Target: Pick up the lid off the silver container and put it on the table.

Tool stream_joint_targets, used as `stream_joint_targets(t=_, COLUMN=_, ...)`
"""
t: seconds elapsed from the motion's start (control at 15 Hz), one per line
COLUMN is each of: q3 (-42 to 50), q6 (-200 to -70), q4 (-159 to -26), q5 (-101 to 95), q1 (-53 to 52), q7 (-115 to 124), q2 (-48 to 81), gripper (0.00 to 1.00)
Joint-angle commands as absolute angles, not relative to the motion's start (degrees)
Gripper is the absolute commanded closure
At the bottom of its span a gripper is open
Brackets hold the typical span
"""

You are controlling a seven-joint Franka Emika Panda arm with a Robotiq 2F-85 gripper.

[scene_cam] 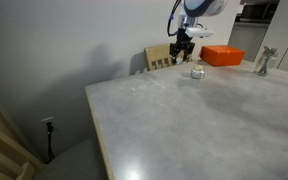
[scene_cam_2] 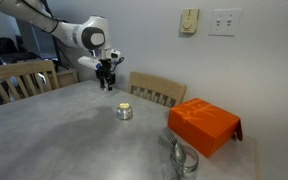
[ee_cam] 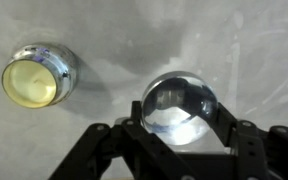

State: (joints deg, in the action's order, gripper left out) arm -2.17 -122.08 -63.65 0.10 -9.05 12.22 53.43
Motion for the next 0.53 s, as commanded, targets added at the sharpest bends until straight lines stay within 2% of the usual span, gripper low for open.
stream_joint_targets(t=0.0, q3=0.4, q6=-125.0, q4=-64.5, q5=-0.6, q1=-12.6, q7=20.6, q2=54.4, gripper=0.56)
stream_joint_targets(t=0.47, q3=8.0, q6=-124.9, q4=-59.6, q5=-4.7, q1=-18.6, q7=43.4, q2=62.8, gripper=0.56)
